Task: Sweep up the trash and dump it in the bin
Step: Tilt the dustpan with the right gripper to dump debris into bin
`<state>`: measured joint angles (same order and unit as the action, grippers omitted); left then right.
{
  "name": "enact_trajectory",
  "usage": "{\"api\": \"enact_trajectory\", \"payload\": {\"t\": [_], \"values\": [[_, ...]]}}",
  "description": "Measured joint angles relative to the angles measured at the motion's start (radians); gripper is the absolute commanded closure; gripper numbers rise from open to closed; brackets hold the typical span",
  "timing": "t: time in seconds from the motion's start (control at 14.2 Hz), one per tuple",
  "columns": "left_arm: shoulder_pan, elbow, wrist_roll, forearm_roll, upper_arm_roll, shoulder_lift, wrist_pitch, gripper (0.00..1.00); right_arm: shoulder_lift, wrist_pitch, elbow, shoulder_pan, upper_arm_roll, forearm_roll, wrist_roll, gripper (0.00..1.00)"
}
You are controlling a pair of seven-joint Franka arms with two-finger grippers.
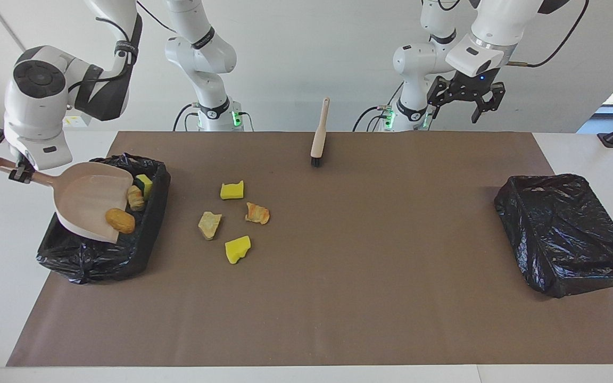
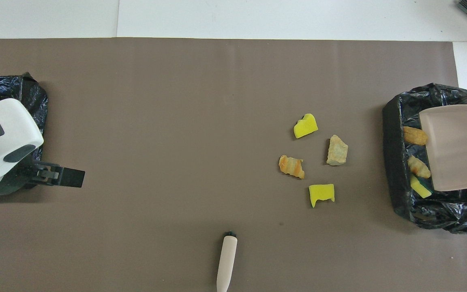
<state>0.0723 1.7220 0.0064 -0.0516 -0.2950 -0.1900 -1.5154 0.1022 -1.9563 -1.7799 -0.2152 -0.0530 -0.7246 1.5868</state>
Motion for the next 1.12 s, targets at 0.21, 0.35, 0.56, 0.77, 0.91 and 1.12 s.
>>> {"api": "enact_trajectory", "payload": {"t": [0.21,0.35,0.56,0.77,0.91,1.12], "values": [[0.000,-0.002,0.000,0.000,0.001,0.007,0.001,0.00,0.000,0.017,0.000,0.016,0.000,-0.017,-0.029,1.00],[0.000,-0.003,0.000,0.000,0.001,0.007,0.002,0.00,-0.004,0.034,0.003,0.016,0.000,-0.036,-0.030,1.00],[0.000,-0.005,0.000,0.000,0.001,0.007,0.002,0.00,-0.019,0.103,0.061,0.030,0.002,-0.048,-0.031,1.00],[0.000,-0.009,0.007,0.001,0.001,0.007,0.001,0.00,-0.059,0.205,0.136,0.040,0.034,0.029,-0.064,1.00],[0.002,-0.013,0.040,0.004,0.003,0.008,0.001,0.00,-0.087,0.258,0.147,0.042,0.059,0.125,-0.187,1.00],[0.026,-0.021,0.072,0.007,0.014,0.015,0.001,0.00,-0.102,0.280,0.146,0.056,0.126,0.248,-0.477,1.00]]}}
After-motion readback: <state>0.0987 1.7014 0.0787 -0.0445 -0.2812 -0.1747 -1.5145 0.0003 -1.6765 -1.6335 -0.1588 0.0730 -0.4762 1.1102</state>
